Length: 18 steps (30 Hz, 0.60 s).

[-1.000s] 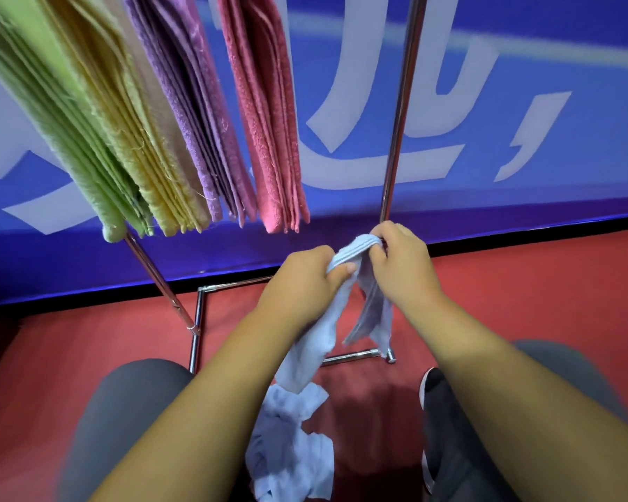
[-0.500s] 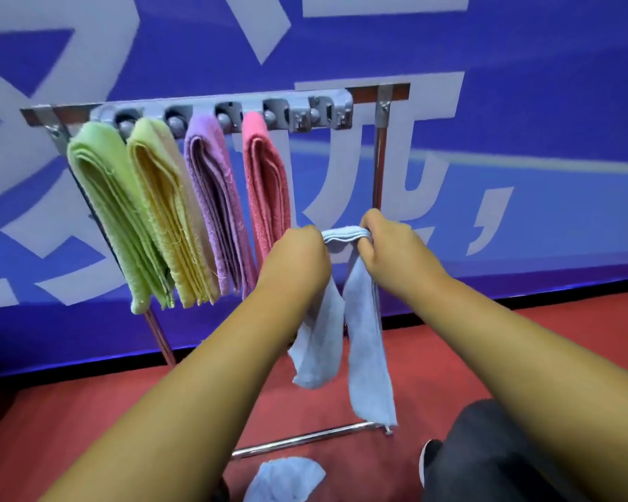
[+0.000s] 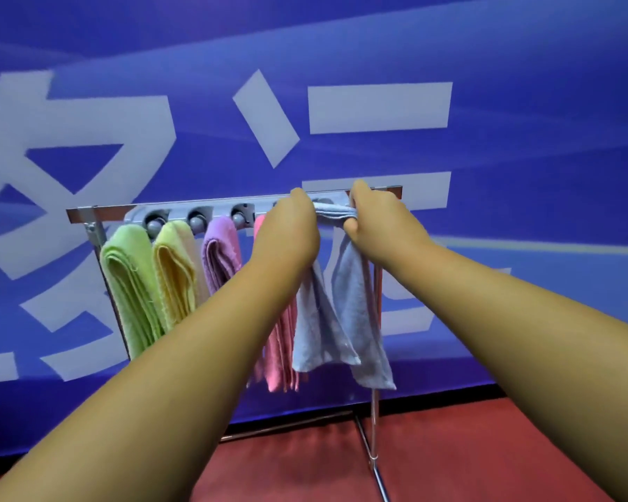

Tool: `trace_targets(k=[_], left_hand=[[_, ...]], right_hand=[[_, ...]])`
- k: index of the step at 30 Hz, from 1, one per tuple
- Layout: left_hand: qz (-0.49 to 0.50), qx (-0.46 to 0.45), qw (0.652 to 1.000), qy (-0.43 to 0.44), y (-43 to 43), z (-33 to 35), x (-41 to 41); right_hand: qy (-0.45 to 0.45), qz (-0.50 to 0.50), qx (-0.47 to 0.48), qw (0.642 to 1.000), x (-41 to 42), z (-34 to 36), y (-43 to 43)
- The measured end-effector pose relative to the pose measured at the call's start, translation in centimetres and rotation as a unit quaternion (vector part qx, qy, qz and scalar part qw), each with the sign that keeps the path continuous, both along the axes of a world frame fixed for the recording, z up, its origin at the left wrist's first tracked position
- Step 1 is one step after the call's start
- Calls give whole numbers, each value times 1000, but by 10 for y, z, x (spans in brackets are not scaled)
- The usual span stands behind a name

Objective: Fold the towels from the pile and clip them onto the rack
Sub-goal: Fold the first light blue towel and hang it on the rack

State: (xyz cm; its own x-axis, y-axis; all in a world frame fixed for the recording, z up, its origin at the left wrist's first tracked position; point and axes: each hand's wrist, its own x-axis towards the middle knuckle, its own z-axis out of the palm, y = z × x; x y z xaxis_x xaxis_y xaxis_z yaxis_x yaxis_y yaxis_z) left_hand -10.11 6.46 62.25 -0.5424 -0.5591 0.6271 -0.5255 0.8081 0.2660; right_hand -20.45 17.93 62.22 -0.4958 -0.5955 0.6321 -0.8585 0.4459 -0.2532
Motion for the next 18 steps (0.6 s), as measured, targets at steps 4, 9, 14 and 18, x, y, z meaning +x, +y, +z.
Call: trace_targets(k=[4, 9, 14, 18], left_hand=[[21, 34, 999, -8, -6, 26, 1], [52, 30, 998, -2, -30, 35, -6], [57, -72, 994, -56, -48, 4, 0], [55, -143, 981, -116, -48, -23, -4]], right_hand=[[8, 2, -7, 1000, -3, 23, -21], [5, 5, -19, 1000, -3, 34, -47], [16, 27, 56, 998, -9, 14, -61], [7, 34, 84, 996, -16, -8, -61]])
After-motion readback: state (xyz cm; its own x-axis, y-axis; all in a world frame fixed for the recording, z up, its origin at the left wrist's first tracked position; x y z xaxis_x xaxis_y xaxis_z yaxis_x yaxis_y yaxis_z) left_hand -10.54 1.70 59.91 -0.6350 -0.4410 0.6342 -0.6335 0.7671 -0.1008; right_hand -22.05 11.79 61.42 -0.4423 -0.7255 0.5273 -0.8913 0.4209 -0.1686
